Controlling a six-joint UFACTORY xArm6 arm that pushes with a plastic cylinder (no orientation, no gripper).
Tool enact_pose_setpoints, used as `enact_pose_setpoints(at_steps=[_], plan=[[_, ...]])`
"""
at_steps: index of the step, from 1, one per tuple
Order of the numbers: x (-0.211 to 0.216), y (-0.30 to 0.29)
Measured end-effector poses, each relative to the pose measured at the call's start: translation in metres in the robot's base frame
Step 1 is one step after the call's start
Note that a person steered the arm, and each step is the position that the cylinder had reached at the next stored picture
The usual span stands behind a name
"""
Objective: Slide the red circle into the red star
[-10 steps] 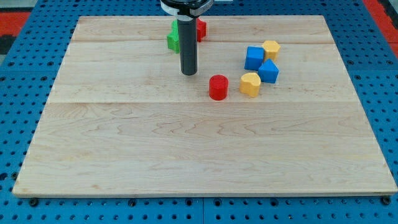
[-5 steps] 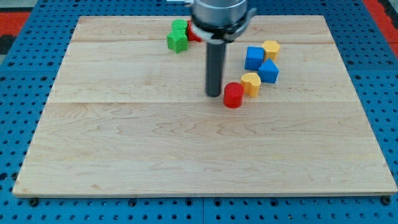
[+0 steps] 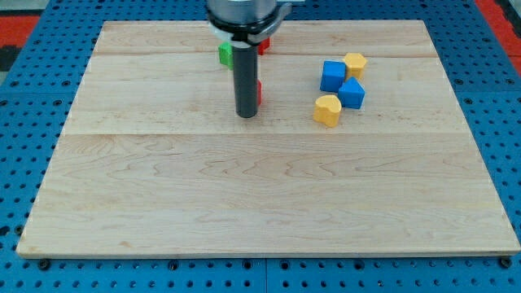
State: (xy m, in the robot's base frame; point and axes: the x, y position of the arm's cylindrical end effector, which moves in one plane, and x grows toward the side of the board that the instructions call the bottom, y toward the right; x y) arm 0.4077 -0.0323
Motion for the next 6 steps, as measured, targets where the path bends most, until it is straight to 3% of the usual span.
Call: enact_pose_setpoints(at_steps=[2,4,5,6], plan=[[-0.069,-0.015],[-0.028,-0.015],[-0.033,0.015],[-0.081,0.010]])
